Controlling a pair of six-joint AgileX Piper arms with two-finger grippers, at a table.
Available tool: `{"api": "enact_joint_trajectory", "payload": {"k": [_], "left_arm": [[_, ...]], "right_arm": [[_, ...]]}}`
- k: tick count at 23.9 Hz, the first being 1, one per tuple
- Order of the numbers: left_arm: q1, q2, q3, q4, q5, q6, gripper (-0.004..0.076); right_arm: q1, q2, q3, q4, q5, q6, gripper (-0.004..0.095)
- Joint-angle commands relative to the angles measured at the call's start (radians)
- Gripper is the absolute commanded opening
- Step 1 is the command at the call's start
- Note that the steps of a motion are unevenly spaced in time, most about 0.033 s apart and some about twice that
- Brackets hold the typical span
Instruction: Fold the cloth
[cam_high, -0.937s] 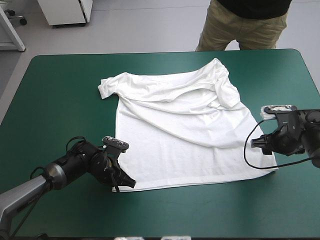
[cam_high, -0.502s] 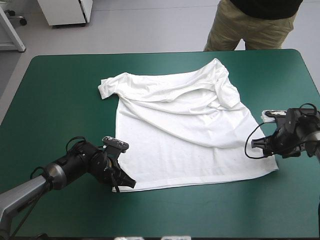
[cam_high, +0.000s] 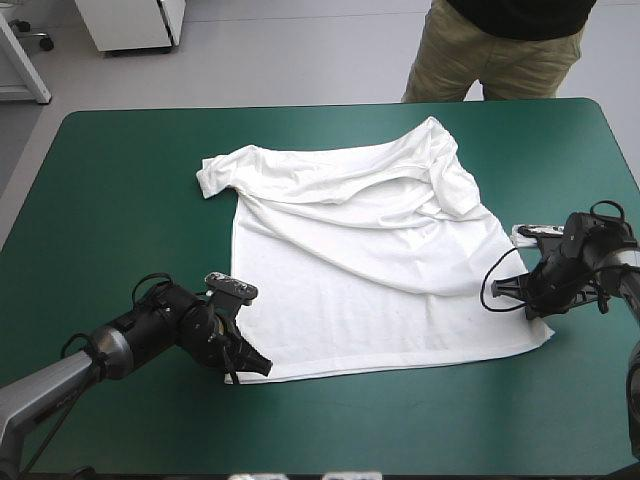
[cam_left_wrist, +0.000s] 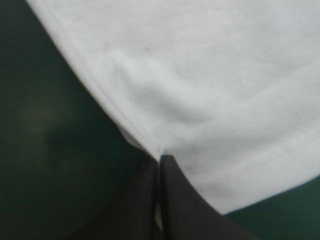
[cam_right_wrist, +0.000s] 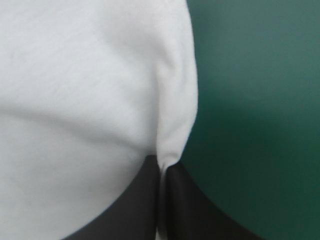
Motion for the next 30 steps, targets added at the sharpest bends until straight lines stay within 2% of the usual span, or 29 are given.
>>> {"api": "enact_joint_trajectory", "payload": {"k": [1, 6, 8, 10, 11, 15, 18, 22, 30], "left_arm": [[-0.007, 0.0, 0.005, 0.104, -0.044, -0.072, -0.0009], [-0.005, -0.088, -0.094, 0.319, 0.015, -0.189, -0.0009], [0.051, -0.115, -0.25, 0.358, 0.025, -0.167, -0.0008], [0.13, -0.115, -0.394, 0.358, 0.025, -0.086, -0.0008], [0.153, -0.115, -0.44, 0.358, 0.025, -0.066, -0.0008], [0.297, -0.09, -0.845, 0.333, 0.058, 0.112, -0.0008], [0.313, -0.08, -1.047, 0.338, 0.079, 0.151, -0.0008], [0.313, -0.062, -1.447, 0.33, 0.075, 0.221, -0.0009], [0.313, -0.06, -1.827, 0.24, 0.058, 0.339, -0.0009]], "right_arm": [[-0.005, -0.043, -0.004, 0.02, 0.025, -0.023, -0.0017], [-0.005, -0.17, -0.034, 0.104, 0.061, -0.082, -0.0017], [-0.001, -0.299, -0.096, 0.249, 0.113, -0.198, -0.0017], [0.006, -0.367, -0.166, 0.331, 0.125, -0.259, -0.0017], [0.01, -0.383, -0.199, 0.342, 0.125, -0.264, -0.0017], [0.054, -0.413, -0.507, 0.393, 0.094, -0.277, -0.0017], [0.068, -0.413, -0.669, 0.413, 0.041, -0.284, -0.0017], [0.068, -0.413, -0.994, 0.439, -0.055, -0.306, -0.0017], [0.068, -0.413, -1.321, 0.439, -0.072, -0.349, -0.0017]]}}
